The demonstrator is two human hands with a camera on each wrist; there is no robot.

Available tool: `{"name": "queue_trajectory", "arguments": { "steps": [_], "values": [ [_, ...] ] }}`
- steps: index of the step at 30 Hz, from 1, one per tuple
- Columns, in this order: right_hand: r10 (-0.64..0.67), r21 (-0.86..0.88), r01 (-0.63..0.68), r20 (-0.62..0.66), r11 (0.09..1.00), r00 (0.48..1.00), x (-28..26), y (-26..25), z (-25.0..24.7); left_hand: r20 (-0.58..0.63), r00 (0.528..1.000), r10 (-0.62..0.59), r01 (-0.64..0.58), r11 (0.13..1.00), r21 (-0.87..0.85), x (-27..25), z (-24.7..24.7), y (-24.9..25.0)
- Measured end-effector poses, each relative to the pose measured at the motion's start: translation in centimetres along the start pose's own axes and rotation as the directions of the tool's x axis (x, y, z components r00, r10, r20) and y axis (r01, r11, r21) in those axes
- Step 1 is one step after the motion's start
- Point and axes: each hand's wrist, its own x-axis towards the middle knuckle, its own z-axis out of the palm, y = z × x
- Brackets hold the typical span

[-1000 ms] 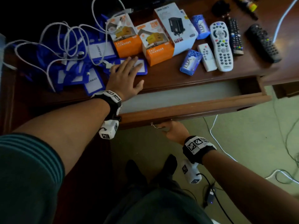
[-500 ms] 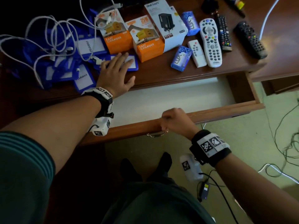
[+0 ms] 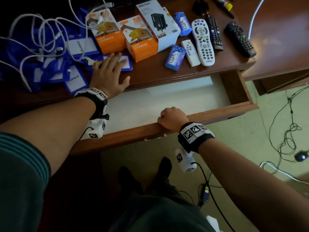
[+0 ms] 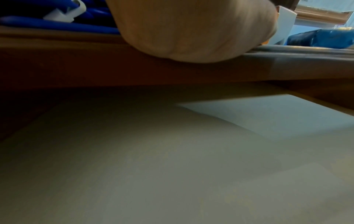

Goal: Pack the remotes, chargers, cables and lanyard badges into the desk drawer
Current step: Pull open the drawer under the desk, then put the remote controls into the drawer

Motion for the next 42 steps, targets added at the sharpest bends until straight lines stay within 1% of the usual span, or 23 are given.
{"name": "queue_trajectory", "arguments": {
  "steps": [4,7,10,12,16,18,21,24,25,26,28,30,31,33,35,38,40,42],
  "values": [
    [0.014,-0.037,-0.012,0.061,0.999,0.998,-1.6,0.0,1.2,-0.019,1.0,-0.002,0.001,1.0,-0.017,-0.1,0.1,0.0],
    [0.017,-0.085,-0.001,0.187,0.996,0.982,-3.1,-0.2,1.6,-0.02,1.0,-0.003,0.002,1.0,-0.016,0.0,-0.1,-0.2],
    [0.048,-0.111,-0.007,0.371,0.994,0.927,-5.2,0.1,2.9,-0.017,1.0,0.013,-0.014,0.999,-0.037,-0.1,0.0,-0.1],
    [0.09,-0.144,-0.028,0.446,0.989,0.89,-6.7,0.8,4.5,-0.016,1.0,0.015,-0.016,0.999,-0.044,-0.1,0.1,-0.1],
    [0.142,-0.145,-0.078,0.512,0.986,0.847,-9.1,1.9,6.2,-0.02,1.0,0.013,-0.014,0.998,-0.054,-0.1,0.2,-0.2],
    [0.151,-0.122,-0.102,0.521,0.987,0.84,-9.6,2.0,6.2,-0.026,1.0,0.016,-0.018,0.998,-0.063,-0.2,0.1,-0.1],
    [0.186,-0.06,-0.181,0.521,0.982,0.833,-9.6,2.1,5.9,-0.022,1.0,0.014,-0.016,0.996,-0.09,-0.2,0.1,0.0],
    [0.192,0.057,-0.274,0.577,0.96,0.794,-9.7,2.2,5.3,0.0,1.0,0.005,-0.005,0.995,-0.099,-0.1,-0.2,0.0],
    [0.191,0.106,-0.308,0.584,0.946,0.789,-9.8,2.1,5.1,0.014,1.0,-0.001,0.003,0.995,-0.105,-0.2,-0.3,0.1],
    [0.189,0.145,-0.325,0.571,0.934,0.799,-9.8,2.1,4.9,0.026,1.0,-0.01,0.012,0.994,-0.109,-0.2,-0.4,0.1],
    [0.187,0.189,-0.316,0.496,0.93,0.848,-9.6,2.2,4.3,0.044,0.998,-0.045,0.05,0.991,-0.122,-0.2,-0.6,0.3],
    [0.193,0.241,-0.295,0.372,0.925,0.908,-9.3,2.6,3.1,0.079,0.99,-0.117,0.127,0.982,-0.14,0.0,-0.9,0.9],
    [0.192,0.295,-0.287,0.314,0.911,0.93,-9.1,3.1,2.3,0.106,0.982,-0.158,0.172,0.974,-0.145,0.2,-1.2,1.6],
    [0.158,0.395,-0.252,0.256,0.883,0.954,-8.6,4.3,0.4,0.139,0.963,-0.229,0.249,0.957,-0.15,0.8,-2.1,3.2],
    [0.105,0.458,-0.203,0.23,0.865,0.967,-7.9,5.8,-1.8,0.08,0.959,-0.272,0.282,0.943,-0.175,1.3,-2.9,5.1],
    [0.037,0.515,-0.126,0.179,0.848,0.983,-6.8,9.0,-5.2,-0.058,0.961,-0.27,0.244,0.929,-0.28,2.1,-4.2,8.9],
    [-0.02,0.542,-0.061,0.144,0.838,0.989,-5.8,11.6,-7.7,-0.11,0.957,-0.267,0.219,0.918,-0.33,2.9,-5.0,12.0],
    [-0.073,0.549,0.013,0.088,0.836,0.993,-4.9,14.3,-10.1,-0.135,0.947,-0.293,0.224,0.897,-0.381,3.8,-5.5,15.3]
  ]
}}
